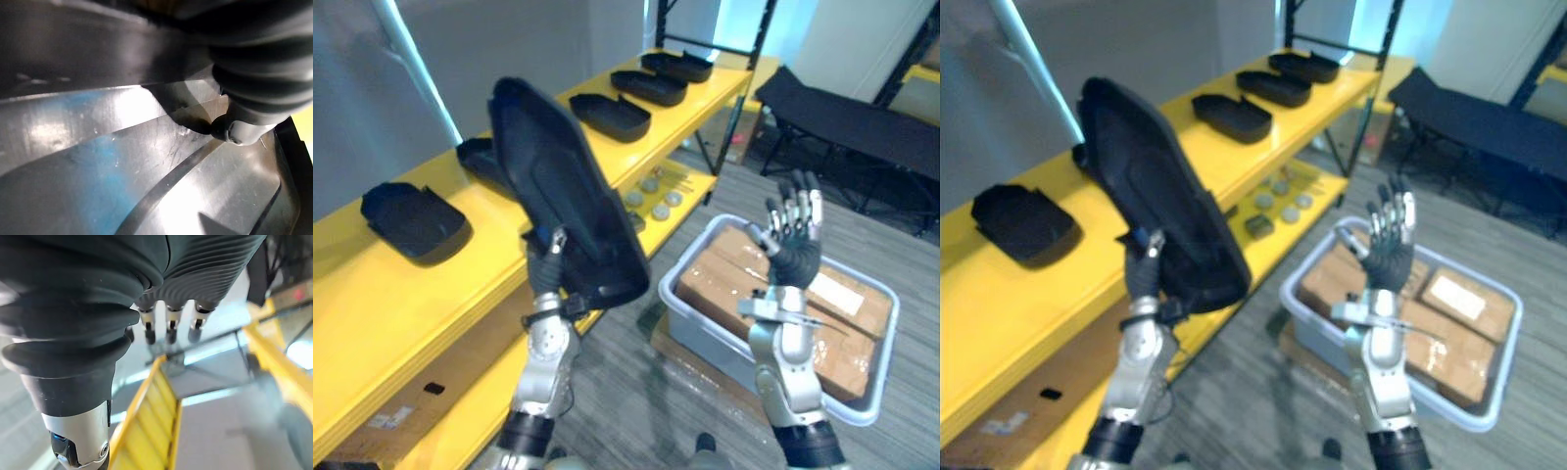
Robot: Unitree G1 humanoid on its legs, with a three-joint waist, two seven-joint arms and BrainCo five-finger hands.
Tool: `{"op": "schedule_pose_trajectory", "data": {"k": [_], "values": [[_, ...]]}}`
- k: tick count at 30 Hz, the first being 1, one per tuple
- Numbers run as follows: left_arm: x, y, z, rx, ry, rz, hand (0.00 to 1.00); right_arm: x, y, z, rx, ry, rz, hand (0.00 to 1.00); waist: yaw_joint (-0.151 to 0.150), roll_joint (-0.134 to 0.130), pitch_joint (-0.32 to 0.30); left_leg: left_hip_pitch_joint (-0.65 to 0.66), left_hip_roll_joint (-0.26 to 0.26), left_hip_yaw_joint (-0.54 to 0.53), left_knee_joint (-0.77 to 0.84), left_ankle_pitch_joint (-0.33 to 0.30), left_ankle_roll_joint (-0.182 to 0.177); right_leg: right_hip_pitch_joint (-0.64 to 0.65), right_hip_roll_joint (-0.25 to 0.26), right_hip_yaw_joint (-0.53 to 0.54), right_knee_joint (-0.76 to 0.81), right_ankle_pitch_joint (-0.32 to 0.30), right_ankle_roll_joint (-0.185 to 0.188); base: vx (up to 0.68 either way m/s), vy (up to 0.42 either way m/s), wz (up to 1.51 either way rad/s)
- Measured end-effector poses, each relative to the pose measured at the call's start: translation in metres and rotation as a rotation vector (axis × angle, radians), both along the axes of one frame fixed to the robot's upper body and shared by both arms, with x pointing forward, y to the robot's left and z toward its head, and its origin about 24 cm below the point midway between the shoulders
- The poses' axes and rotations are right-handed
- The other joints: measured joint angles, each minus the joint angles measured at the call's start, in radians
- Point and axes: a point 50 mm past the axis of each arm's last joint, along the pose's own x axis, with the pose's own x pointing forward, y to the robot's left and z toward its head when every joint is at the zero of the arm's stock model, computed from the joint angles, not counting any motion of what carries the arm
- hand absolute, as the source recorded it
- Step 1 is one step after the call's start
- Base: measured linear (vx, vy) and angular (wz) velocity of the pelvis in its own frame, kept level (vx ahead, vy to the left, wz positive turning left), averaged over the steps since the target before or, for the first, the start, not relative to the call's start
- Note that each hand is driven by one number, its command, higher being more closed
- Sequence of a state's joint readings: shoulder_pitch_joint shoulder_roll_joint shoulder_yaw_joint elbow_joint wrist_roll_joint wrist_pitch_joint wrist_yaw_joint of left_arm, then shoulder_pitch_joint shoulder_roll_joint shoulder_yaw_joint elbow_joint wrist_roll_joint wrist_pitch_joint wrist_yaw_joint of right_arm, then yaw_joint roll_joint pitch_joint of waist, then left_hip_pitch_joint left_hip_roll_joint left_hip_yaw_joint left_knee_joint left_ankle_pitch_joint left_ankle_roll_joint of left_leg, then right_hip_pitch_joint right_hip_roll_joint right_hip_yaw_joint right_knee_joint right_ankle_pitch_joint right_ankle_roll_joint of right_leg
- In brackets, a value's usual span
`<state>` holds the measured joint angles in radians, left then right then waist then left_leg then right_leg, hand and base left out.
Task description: Walk over and take plastic housings, then place them on the shelf
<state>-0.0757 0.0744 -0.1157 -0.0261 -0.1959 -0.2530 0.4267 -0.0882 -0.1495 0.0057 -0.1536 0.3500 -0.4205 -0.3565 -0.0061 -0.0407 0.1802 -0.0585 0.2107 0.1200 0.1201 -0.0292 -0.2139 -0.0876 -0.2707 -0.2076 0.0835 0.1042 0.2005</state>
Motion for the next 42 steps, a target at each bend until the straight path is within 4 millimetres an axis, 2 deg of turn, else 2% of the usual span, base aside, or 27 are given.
{"op": "schedule_pose_trajectory", "data": {"k": [3,5,10,12,14,16,18,20,21,23,24,26,28,30,33,35,38,40,41,42], "values": [[-0.004,0.003,0.019,-0.02,-0.1,0.018,1.0,-0.001,-0.007,-0.005,0.047,0.008,-0.036,0.0,0.001,-0.011,0.078,-0.036,0.002,-0.001,0.055,-0.022,0.007,-0.023,-0.003,0.016,0.024,-0.016,-0.001,-0.09,0.008,-0.06],[-0.008,0.001,0.034,-0.025,-0.179,0.012,1.0,-0.003,-0.007,-0.005,0.053,-0.004,-0.041,0.0,-0.001,-0.004,0.129,-0.075,0.003,-0.008,0.12,-0.051,0.012,-0.049,-0.008,0.022,0.061,-0.024,0.0,-0.09,0.029,-0.03],[-0.014,0.008,0.041,-0.037,-0.225,0.052,1.0,-0.007,-0.004,-0.011,0.007,0.021,-0.034,0.0,0.02,0.01,0.16,-0.099,0.002,-0.038,0.167,-0.075,0.014,-0.051,-0.018,0.007,0.112,-0.049,0.008,-0.01,0.014,0.17],[-0.028,0.024,0.039,-0.033,-0.224,0.133,1.0,-0.004,0.005,-0.011,-0.031,0.015,0.021,0.0,0.03,0.016,0.165,-0.101,-0.008,-0.09,0.165,-0.075,0.014,-0.008,-0.028,-0.049,0.116,-0.071,0.011,0.07,-0.017,0.62],[-0.043,0.043,0.041,-0.01,-0.235,0.252,1.0,0.0,0.014,-0.006,-0.057,-0.01,0.084,0.0,0.053,0.022,0.168,-0.104,-0.015,-0.126,0.168,-0.076,0.013,0.022,-0.034,-0.095,0.117,-0.082,0.013,0.07,-0.014,0.6],[-0.066,0.072,0.044,0.035,-0.246,0.411,1.0,0.009,0.028,-0.002,-0.083,-0.027,0.163,0.0,0.085,0.031,0.172,-0.108,-0.036,-0.189,0.173,-0.076,0.013,0.072,-0.048,-0.163,0.123,-0.104,0.02,0.07,-0.014,0.79],[-0.082,0.09,0.046,0.085,-0.249,0.522,1.0,0.011,0.04,0.001,-0.103,-0.04,0.221,0.0,0.115,0.037,0.173,-0.109,-0.057,-0.234,0.176,-0.076,0.013,0.111,-0.065,-0.216,0.137,-0.127,0.031,0.07,-0.006,0.9],[-0.107,0.115,0.048,0.172,-0.229,0.681,1.0,0.017,0.059,0.001,-0.15,-0.042,0.309,0.0,0.169,0.049,0.17,-0.116,-0.096,-0.302,0.189,-0.081,0.023,0.172,-0.095,-0.302,0.162,-0.165,0.047,0.09,-0.007,1.06],[-0.113,0.121,0.048,0.194,-0.218,0.717,1.0,0.019,0.063,0.001,-0.158,-0.038,0.33,0.0,0.185,0.054,0.17,-0.117,-0.105,-0.315,0.192,-0.083,0.025,0.191,-0.1,-0.323,0.165,-0.173,0.048,0.07,-0.012,0.95],[-0.14,0.14,0.046,0.292,-0.156,0.837,1.0,0.027,0.08,-0.004,-0.176,-0.006,0.381,0.0,0.244,0.069,0.159,-0.127,-0.135,-0.376,0.209,-0.097,0.027,0.255,-0.107,-0.406,0.161,-0.191,0.054,0.07,-0.025,0.88],[-0.146,0.143,0.045,0.318,-0.139,0.864,1.0,0.029,0.083,-0.004,-0.182,0.001,0.39,0.0,0.256,0.074,0.153,-0.137,-0.143,-0.393,0.217,-0.1,0.028,0.269,-0.106,-0.429,0.156,-0.193,0.054,0.06,-0.034,0.9],[-0.165,0.151,0.042,0.356,-0.086,0.913,1.0,0.033,0.091,-0.009,-0.216,0.031,0.402,0.0,0.297,0.082,0.134,-0.162,-0.162,-0.417,0.242,-0.103,0.03,0.304,-0.103,-0.483,0.139,-0.193,0.055,0.08,-0.023,0.68],[-0.179,0.156,0.04,0.38,-0.048,0.936,1.0,0.034,0.096,-0.013,-0.264,0.063,0.395,0.0,0.329,0.079,0.122,-0.173,-0.172,-0.41,0.259,-0.103,0.03,0.333,-0.099,-0.511,0.122,-0.192,0.055,0.05,-0.002,0.42],[-0.186,0.157,0.037,0.388,-0.015,0.935,1.0,0.033,0.103,-0.015,-0.298,0.079,0.407,0.0,0.347,0.068,0.102,-0.177,-0.169,-0.406,0.258,-0.104,0.032,0.334,-0.092,-0.513,0.108,-0.192,0.055,0.02,-0.007,0.13],[-0.186,0.156,0.035,0.383,-0.003,0.893,1.0,0.034,0.104,-0.02,-0.309,0.119,0.418,0.0,0.344,0.057,0.064,-0.186,-0.165,-0.391,0.254,-0.107,0.036,0.329,-0.089,-0.507,0.091,-0.188,0.06,-0.01,-0.004,-0.09],[-0.185,0.156,0.035,0.371,-0.01,0.883,1.0,0.034,0.099,-0.024,-0.319,0.143,0.412,0.0,0.326,0.052,0.047,-0.191,-0.167,-0.386,0.255,-0.107,0.037,0.333,-0.086,-0.511,0.072,-0.174,0.056,-0.05,0.017,0.05],[-0.169,0.151,0.039,0.36,-0.057,0.781,1.0,0.03,0.075,-0.038,-0.325,0.21,0.338,0.0,0.284,0.041,0.035,-0.246,-0.176,-0.343,0.264,-0.068,0.061,0.364,-0.076,-0.589,0.045,-0.153,0.063,-0.05,0.037,0.61],[-0.164,0.148,0.039,0.337,-0.069,0.742,1.0,0.027,0.062,-0.045,-0.33,0.252,0.301,0.0,0.289,0.033,0.032,-0.246,-0.176,-0.326,0.233,-0.043,0.067,0.352,-0.08,-0.582,0.048,-0.146,0.052,-0.02,0.05,0.31],[-0.164,0.148,0.039,0.338,-0.068,0.742,1.0,0.027,0.061,-0.045,-0.331,0.251,0.302,0.0,0.288,0.032,0.032,-0.247,-0.175,-0.323,0.226,-0.038,0.068,0.347,-0.082,-0.579,0.052,-0.147,0.051,-0.04,0.03,0.03],[-0.162,0.147,0.039,0.332,-0.074,0.735,1.0,0.026,0.061,-0.046,-0.332,0.252,0.305,0.0,0.279,0.034,0.032,-0.253,-0.169,-0.307,0.22,-0.029,0.078,0.333,-0.084,-0.555,0.071,-0.157,0.034,-0.1,0.024,0.24]]}}
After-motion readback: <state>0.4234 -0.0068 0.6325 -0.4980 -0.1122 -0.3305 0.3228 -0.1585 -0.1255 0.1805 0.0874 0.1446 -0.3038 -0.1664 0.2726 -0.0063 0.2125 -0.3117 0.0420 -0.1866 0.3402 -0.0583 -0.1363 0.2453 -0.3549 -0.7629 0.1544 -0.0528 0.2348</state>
